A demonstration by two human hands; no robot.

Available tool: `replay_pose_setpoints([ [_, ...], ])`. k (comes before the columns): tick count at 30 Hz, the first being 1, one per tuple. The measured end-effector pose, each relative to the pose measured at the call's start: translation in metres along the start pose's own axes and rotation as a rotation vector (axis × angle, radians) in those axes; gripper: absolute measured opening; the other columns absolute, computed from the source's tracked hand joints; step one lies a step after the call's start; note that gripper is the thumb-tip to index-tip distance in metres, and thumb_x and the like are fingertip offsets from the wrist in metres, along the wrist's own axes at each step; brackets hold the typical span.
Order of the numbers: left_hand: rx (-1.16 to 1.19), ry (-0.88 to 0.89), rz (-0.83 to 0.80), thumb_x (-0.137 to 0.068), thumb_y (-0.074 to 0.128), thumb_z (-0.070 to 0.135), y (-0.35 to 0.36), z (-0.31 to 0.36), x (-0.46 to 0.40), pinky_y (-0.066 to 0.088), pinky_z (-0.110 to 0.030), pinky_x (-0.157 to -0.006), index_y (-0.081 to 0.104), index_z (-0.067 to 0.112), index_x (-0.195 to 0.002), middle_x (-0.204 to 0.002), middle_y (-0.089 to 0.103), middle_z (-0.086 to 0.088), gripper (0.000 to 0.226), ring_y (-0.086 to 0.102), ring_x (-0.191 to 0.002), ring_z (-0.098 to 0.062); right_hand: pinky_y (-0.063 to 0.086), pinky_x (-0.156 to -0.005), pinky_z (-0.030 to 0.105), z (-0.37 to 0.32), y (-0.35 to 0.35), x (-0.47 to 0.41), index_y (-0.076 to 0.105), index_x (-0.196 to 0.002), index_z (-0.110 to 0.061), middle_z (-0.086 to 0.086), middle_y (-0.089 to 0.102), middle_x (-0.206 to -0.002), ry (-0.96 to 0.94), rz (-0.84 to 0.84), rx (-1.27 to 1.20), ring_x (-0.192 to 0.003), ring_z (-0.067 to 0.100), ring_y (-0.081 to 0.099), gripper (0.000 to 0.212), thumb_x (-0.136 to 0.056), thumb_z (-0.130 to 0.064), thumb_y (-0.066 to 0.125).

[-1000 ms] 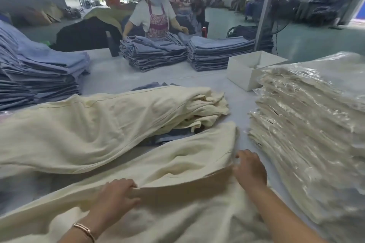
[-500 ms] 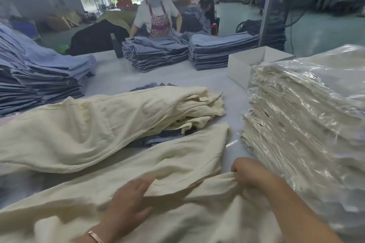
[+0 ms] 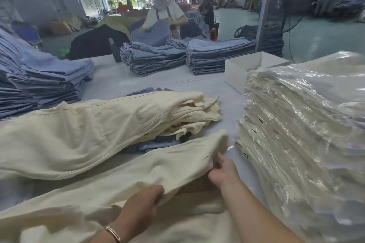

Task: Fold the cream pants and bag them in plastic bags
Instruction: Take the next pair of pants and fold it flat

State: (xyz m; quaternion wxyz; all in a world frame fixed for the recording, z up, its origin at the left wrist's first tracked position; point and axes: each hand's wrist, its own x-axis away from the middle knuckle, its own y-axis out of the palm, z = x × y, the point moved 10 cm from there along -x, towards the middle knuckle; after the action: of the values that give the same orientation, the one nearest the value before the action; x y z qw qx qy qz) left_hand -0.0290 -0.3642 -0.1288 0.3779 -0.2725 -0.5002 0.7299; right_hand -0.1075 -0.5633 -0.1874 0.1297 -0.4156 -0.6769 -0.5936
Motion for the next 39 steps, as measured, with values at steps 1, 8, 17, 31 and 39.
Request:
replay_pose_setpoints([
  [1, 0.016, -0.012, 0.032, -0.097, 0.041, 0.026, -0.006, -0.002, 0.001, 0.035, -0.026, -0.072, 0.053, 0.024, -0.099, -0.099, 0.060, 0.007, 0.012, 0.055, -0.094, -0.015, 0.046, -0.093, 0.042, -0.011, 0.004, -0.002, 0.060, -0.112, -0.004, 0.015, 0.069, -0.088, -0.077, -0.002, -0.051, -0.086, 0.029, 0.060, 0.022, -0.096, -0.004, 0.045],
  [8, -0.042, 0.013, 0.167, -0.096, 0.042, 0.024, -0.019, 0.015, -0.013, 0.037, -0.029, -0.069, 0.055, 0.024, -0.095, -0.094, 0.062, 0.006, 0.013, 0.057, -0.090, -0.017, 0.048, -0.093, 0.042, -0.100, 0.066, 0.107, 0.071, -0.090, -0.014, 0.013, 0.058, -0.114, -1.448, 0.159, 0.891, -0.110, 0.028, 0.055, 0.047, -0.067, 0.024, 0.056],
  [17, -0.226, 0.260, 0.236, -0.050, 0.071, 0.026, -0.005, 0.022, 0.013, 0.038, -0.031, -0.076, 0.055, 0.027, -0.102, -0.090, 0.062, 0.004, 0.054, 0.058, -0.082, -0.020, 0.046, -0.079, 0.036, -0.097, 0.009, 0.081, 0.051, -0.118, -0.014, 0.010, 0.040, -0.133, -0.821, 0.649, 1.996, -0.113, 0.032, 0.054, 0.034, -0.086, -0.004, 0.044],
  [31, -0.314, 0.322, 0.390, -0.071, 0.057, 0.022, -0.024, -0.001, 0.065, 0.038, -0.031, -0.068, 0.063, 0.020, -0.081, -0.081, 0.060, 0.004, 0.012, 0.056, -0.073, -0.021, 0.044, -0.087, 0.030, -0.040, -0.027, 0.055, 0.045, -0.125, -0.021, 0.001, 0.057, -0.126, -0.436, 0.373, 2.629, -0.119, 0.022, 0.053, 0.046, -0.080, -0.020, 0.057],
  [39, -0.142, 0.221, 0.265, -0.074, 0.061, 0.040, -0.032, -0.006, 0.065, 0.042, -0.024, -0.082, 0.063, 0.023, -0.101, -0.103, 0.061, 0.007, 0.032, 0.058, -0.093, -0.013, 0.033, -0.058, 0.024, -0.031, 0.017, 0.087, 0.041, -0.061, -0.019, -0.006, 0.045, -0.070, -0.562, 0.004, 2.517, -0.077, 0.017, 0.050, 0.017, -0.071, -0.013, 0.053],
])
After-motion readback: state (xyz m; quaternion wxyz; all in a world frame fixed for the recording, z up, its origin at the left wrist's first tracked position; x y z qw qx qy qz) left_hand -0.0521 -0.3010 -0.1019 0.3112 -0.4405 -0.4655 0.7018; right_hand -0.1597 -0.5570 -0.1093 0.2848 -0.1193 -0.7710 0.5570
